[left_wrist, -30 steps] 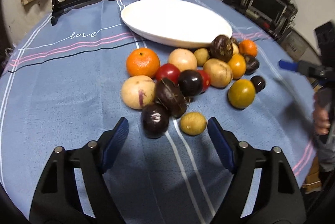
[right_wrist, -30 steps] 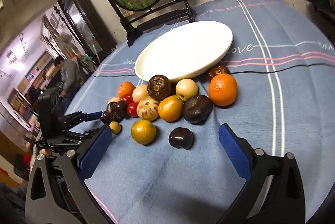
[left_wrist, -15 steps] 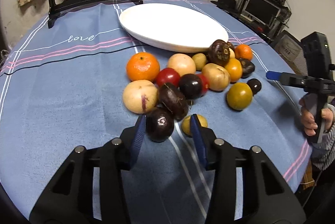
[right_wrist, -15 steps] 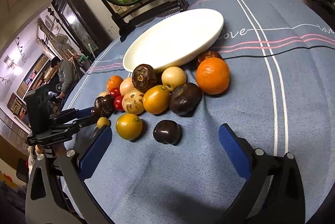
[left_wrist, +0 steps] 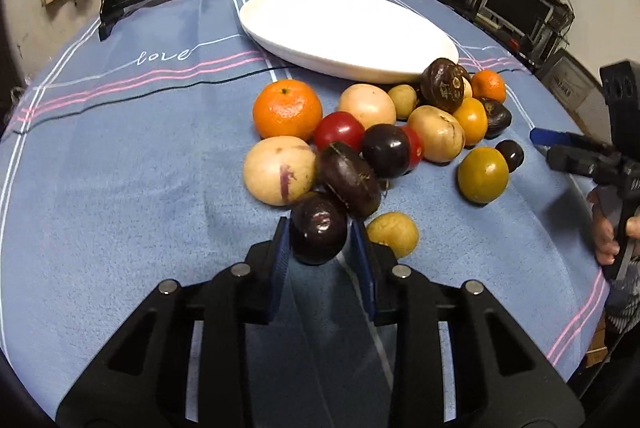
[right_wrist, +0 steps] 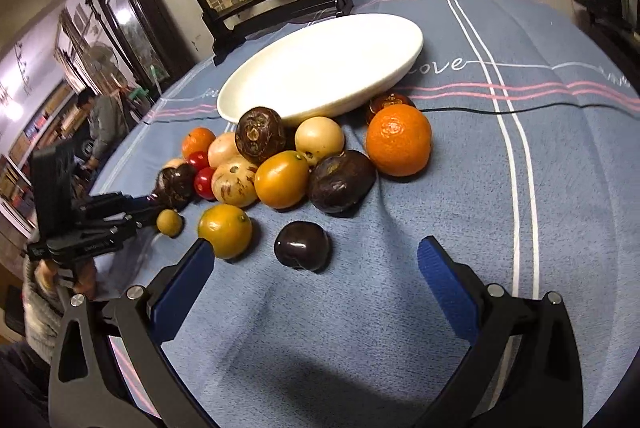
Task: Organize fruits
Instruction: 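Grasp a dark brown round fruit with the left tool while the right tool grasps another, then carry both dark fruits over the white plate and open both tools to release, then withdraw both open tools from the plate back toward the fruit pile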
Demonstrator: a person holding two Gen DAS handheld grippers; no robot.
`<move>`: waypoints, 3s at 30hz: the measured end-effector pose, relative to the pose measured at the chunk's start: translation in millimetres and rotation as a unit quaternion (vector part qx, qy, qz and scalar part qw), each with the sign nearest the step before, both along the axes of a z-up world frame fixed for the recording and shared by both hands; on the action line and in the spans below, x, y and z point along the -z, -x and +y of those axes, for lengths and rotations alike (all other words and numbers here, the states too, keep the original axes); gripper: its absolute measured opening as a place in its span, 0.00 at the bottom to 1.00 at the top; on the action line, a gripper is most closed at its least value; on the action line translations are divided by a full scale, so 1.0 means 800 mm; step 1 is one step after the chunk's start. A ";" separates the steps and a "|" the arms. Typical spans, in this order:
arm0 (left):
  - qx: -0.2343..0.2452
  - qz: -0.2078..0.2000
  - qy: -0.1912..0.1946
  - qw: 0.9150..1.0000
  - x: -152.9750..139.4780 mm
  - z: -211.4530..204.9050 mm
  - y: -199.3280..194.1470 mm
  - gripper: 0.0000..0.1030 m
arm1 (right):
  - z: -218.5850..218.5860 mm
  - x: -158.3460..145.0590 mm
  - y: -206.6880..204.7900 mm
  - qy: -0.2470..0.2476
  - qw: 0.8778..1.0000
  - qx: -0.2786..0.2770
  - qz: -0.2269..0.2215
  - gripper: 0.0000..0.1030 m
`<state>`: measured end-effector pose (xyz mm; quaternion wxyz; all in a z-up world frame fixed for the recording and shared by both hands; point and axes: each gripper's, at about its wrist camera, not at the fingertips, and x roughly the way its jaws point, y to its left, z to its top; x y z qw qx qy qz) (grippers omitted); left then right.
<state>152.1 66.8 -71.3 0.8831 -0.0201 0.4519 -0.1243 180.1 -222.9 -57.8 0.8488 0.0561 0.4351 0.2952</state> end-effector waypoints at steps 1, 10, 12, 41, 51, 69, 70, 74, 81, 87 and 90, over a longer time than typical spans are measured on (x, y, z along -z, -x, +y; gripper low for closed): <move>-0.004 0.000 0.005 1.000 0.000 0.003 0.000 0.27 | 0.001 0.000 0.001 0.006 1.000 0.000 -0.003 0.99; -0.005 0.003 0.050 0.999 0.003 0.017 0.002 0.27 | 0.043 0.005 0.005 0.119 0.991 -0.038 -0.036 0.66; -0.004 0.005 0.052 0.999 0.005 0.018 0.000 0.27 | 0.050 0.009 0.003 0.138 0.989 -0.044 -0.036 0.61; -0.011 -0.082 0.016 0.996 -0.078 0.005 -0.001 0.27 | 0.047 -0.082 -0.027 0.090 0.989 -0.045 -0.105 0.30; -0.041 -0.056 -0.015 0.997 -0.076 -0.046 -0.176 0.27 | 0.099 -0.053 -0.180 0.082 0.994 0.016 -0.071 0.30; -0.035 -0.064 0.004 0.997 -0.074 -0.038 -0.163 0.72 | 0.066 -0.064 -0.167 0.048 0.991 0.043 -0.114 0.65; -0.039 -0.071 0.004 0.997 -0.080 -0.034 -0.157 0.76 | 0.060 -0.074 -0.159 0.035 0.991 0.046 -0.120 0.65; -0.071 -0.103 0.000 0.992 -0.088 -0.010 -0.105 0.85 | 0.041 -0.091 -0.121 0.007 0.989 0.059 -0.134 0.81; -0.102 -0.095 -0.001 0.990 -0.045 0.017 -0.015 0.85 | -0.004 -0.075 -0.055 -0.010 0.985 0.102 -0.136 0.98; -0.045 -0.128 -0.029 0.990 -0.046 -0.019 0.022 0.85 | -0.024 -0.063 -0.033 -0.039 0.985 0.117 -0.122 0.99; -0.027 -0.127 -0.034 0.991 -0.044 -0.028 0.023 0.85 | -0.022 -0.063 -0.034 -0.034 0.985 0.120 -0.120 0.99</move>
